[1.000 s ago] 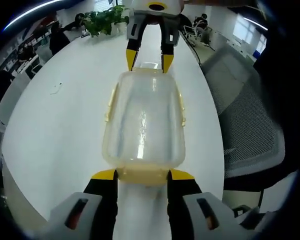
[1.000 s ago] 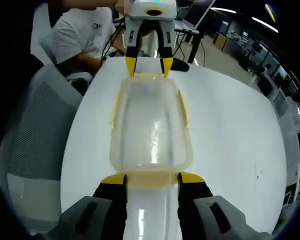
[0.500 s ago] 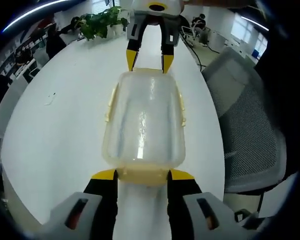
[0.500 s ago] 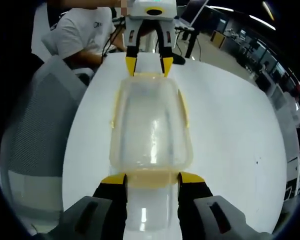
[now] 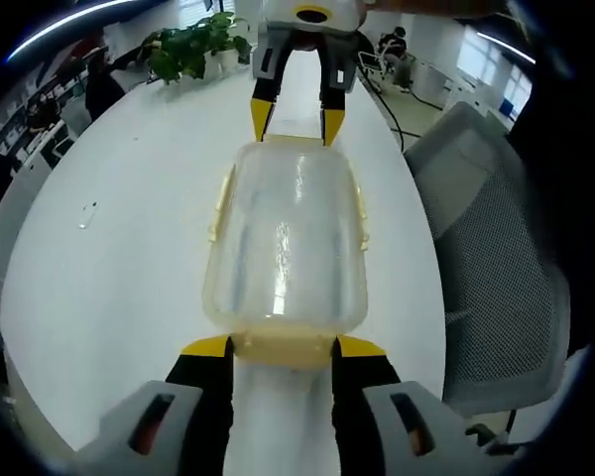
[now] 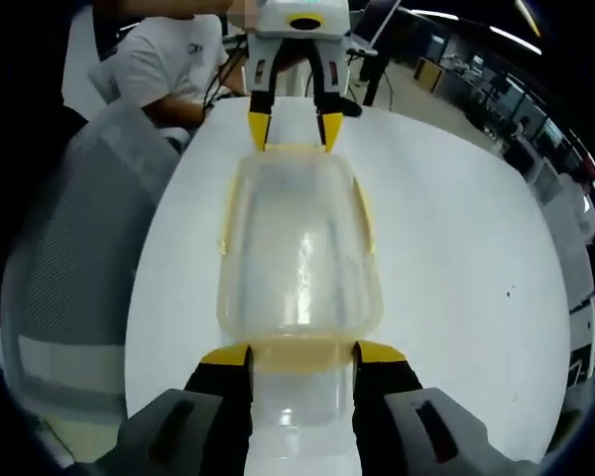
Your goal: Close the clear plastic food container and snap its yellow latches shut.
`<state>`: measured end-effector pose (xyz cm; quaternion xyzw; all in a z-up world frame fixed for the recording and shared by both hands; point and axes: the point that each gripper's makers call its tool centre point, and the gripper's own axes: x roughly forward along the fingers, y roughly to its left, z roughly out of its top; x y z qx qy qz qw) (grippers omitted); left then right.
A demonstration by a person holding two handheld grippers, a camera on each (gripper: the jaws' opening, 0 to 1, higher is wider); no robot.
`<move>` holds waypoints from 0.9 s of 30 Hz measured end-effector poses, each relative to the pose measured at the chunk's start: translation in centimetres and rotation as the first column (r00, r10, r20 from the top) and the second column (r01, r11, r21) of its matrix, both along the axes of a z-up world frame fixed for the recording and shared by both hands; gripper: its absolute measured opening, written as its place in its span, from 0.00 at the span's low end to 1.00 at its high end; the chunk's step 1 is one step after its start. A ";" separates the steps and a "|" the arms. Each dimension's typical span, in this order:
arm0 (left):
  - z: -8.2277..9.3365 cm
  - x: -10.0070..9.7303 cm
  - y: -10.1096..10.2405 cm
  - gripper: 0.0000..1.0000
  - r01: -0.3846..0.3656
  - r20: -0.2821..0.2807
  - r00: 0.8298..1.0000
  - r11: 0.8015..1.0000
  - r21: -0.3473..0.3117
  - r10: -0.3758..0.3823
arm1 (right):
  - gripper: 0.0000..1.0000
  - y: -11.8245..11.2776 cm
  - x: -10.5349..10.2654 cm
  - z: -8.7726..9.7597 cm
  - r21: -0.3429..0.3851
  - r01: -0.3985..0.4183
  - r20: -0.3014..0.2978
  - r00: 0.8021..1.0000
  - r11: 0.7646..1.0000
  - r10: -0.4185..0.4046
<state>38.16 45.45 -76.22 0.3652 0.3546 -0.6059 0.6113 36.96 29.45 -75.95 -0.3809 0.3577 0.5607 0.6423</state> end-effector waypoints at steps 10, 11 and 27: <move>-0.3 -0.2 -2.8 0.37 0.010 -0.008 1.000 1.000 0.001 -0.010 | 0.38 -2.8 -0.4 -0.2 -0.003 0.011 -0.010 1.000 1.000 -0.012; -0.3 -0.2 -3.1 0.37 0.013 -0.007 1.000 1.000 0.001 -0.013 | 0.38 -3.2 -0.5 -0.3 -0.005 0.012 -0.012 1.000 1.000 -0.012; -0.5 -0.7 -6.6 0.37 0.027 -0.018 0.999 1.000 -0.002 -0.027 | 0.38 -6.5 -1.2 -0.6 -0.011 0.027 -0.024 0.999 1.000 -0.027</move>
